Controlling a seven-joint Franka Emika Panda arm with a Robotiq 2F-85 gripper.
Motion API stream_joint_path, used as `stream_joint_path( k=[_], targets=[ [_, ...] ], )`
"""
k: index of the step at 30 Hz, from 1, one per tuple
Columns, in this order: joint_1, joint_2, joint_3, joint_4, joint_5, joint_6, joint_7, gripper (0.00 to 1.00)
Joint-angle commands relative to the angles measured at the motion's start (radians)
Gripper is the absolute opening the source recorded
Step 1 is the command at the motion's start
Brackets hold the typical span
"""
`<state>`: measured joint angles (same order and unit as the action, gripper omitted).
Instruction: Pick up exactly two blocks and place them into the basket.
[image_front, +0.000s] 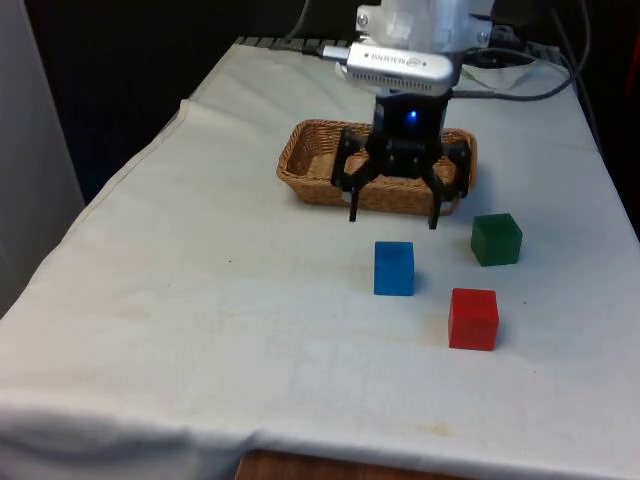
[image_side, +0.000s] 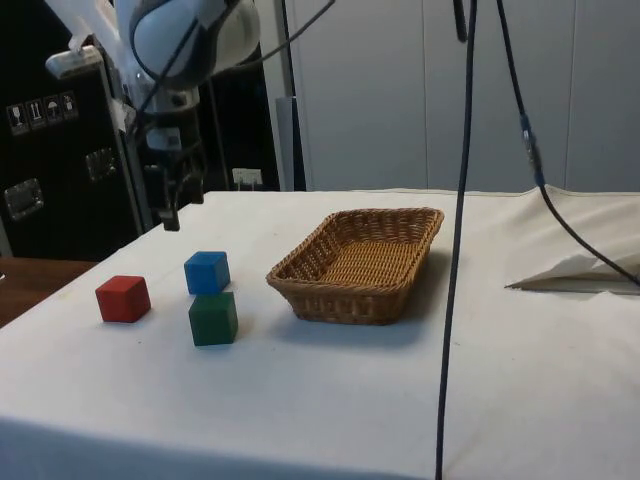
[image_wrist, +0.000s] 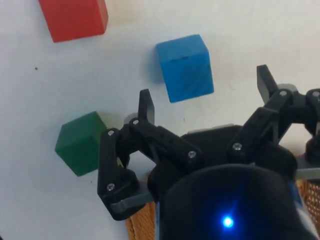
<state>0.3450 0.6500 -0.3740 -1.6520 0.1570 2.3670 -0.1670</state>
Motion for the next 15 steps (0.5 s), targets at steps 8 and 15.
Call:
stream_joint_path(
  k=[8,15],
  targets=[
    [-0.012,0.042,0.018,0.001,0.052,0.044,-0.071,1.0],
    [-0.014,0.07,0.023,0.004,0.088,0.06,-0.112,1.0]
  ],
)
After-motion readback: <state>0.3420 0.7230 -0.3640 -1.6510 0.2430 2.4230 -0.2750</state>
